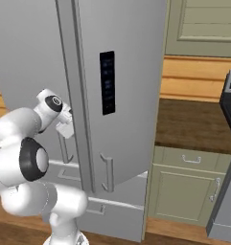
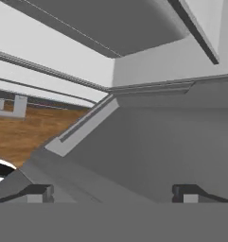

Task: Take the strawberry from the fridge and place it on top of the pancake, located on the dining counter.

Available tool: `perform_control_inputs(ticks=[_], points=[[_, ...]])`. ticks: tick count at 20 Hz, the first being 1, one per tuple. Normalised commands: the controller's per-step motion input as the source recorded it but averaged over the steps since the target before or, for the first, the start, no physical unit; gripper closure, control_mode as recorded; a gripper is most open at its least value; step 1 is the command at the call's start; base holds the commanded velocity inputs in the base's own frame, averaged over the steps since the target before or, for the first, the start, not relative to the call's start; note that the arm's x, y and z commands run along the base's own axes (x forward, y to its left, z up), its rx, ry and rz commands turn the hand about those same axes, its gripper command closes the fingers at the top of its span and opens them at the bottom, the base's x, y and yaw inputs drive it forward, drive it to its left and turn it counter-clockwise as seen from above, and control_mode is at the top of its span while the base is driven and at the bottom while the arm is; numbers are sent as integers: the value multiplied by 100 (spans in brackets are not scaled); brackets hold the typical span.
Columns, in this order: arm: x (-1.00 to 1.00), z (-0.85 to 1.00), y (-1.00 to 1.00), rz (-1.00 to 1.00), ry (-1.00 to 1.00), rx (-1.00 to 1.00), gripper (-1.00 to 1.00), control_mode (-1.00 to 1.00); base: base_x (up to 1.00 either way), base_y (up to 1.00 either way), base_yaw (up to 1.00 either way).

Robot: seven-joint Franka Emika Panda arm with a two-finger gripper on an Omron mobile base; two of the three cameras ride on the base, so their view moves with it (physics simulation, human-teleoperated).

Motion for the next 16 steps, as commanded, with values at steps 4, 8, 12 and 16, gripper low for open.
perform_control_inputs(ticks=[4,8,12,16], points=[[-76,7,-67,-10,-3,0,-100,-100,0,0,0],[-69,3,-82,-11,-2,0,-100,-100,0,0,0],[-25,1,-93,-7,0,1,-100,-100,0,0,0],[-3,0,-99,-1,0,3,-100,-100,0,0,0]])
